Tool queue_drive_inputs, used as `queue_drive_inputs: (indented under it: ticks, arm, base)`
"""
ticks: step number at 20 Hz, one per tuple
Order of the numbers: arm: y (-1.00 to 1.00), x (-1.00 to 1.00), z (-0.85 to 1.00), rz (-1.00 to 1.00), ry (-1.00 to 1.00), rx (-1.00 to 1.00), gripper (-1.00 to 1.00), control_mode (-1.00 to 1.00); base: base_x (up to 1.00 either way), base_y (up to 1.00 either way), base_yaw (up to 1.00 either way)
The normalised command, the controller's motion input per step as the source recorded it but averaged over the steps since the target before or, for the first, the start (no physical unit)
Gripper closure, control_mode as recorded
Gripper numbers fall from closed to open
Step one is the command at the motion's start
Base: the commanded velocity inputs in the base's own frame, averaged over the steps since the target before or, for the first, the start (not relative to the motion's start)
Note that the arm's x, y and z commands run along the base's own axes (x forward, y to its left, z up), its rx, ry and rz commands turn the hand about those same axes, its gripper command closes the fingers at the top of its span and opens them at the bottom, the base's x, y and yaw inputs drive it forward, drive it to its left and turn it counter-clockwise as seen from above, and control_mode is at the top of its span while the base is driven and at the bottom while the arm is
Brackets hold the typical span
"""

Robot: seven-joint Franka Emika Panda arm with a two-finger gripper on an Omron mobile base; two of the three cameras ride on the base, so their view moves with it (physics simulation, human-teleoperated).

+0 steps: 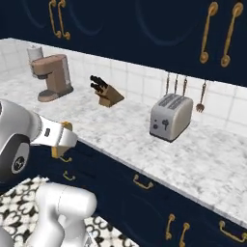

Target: Start the toaster. Once the lever pops up, take the bread to the plate on the dining counter.

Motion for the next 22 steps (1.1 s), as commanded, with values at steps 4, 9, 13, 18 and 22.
queue_drive_inputs:
  ticks: [4, 9, 13, 18, 22]
  arm:
    - [0.00, 0.00, 0.00, 0.00, 0.00, 0.00, 1.00, 1.00]
    - [0.00, 0.00, 0.00, 0.00, 0.00, 0.00, 1.00, 1.00]
    - [0.00, 0.00, 0.00, 0.00, 0.00, 0.00, 1.00, 1.00]
    - [0.00, 0.00, 0.00, 0.00, 0.00, 0.00, 1.00, 1.00]
    - [0.00, 0.00, 0.00, 0.00, 0.00, 0.00, 1.00, 1.00]
  base:
    - [-0.17, 0.05, 0.75]
    - [-0.09, 0.06, 0.92]
    - [-0.12, 0.02, 0.96]
    - [0.00, 0.00, 1.00]
    - [0.00, 0.00, 0.96]
